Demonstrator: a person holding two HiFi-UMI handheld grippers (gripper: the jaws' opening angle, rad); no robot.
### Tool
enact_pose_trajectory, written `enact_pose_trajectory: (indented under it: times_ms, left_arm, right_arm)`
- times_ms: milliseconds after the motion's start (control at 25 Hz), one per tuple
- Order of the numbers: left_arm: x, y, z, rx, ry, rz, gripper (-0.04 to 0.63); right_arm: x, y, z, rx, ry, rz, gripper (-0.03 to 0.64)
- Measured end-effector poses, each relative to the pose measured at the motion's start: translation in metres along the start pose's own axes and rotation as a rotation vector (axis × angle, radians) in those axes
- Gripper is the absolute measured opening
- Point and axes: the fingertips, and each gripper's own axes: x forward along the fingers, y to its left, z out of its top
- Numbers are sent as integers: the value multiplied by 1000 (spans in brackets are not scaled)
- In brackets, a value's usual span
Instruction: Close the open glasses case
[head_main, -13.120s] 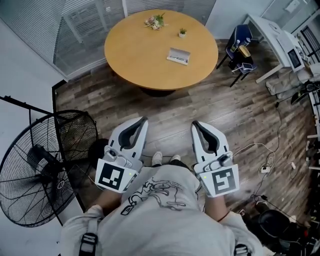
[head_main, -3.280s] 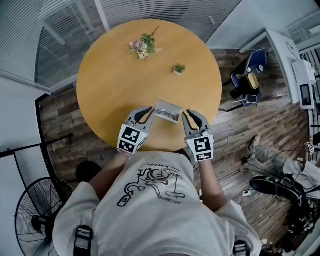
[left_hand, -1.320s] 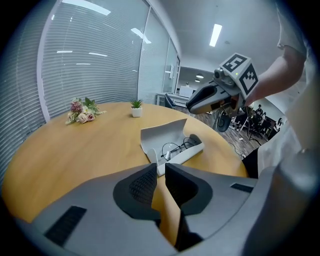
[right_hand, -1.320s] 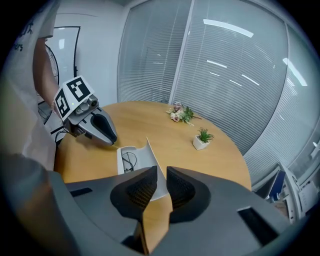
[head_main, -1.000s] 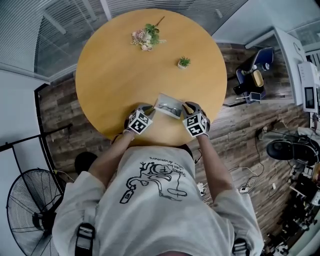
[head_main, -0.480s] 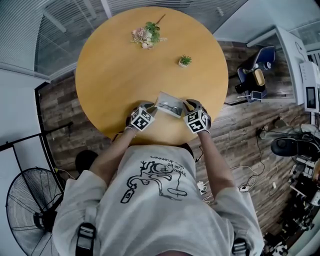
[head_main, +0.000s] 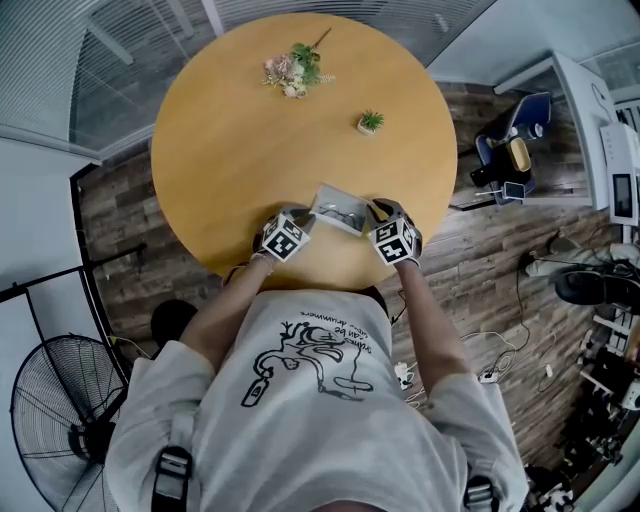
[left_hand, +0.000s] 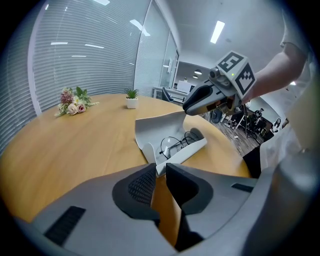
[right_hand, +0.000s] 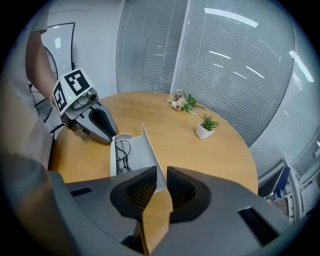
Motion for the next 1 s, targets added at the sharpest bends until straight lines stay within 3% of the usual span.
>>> enact_pose_trajectory:
  times_ms: [1000]
  left_arm:
    - [-1,1,-2,-9,27,-7,78]
  right_arm:
    - [-3,15,-3,-30,3,5,46]
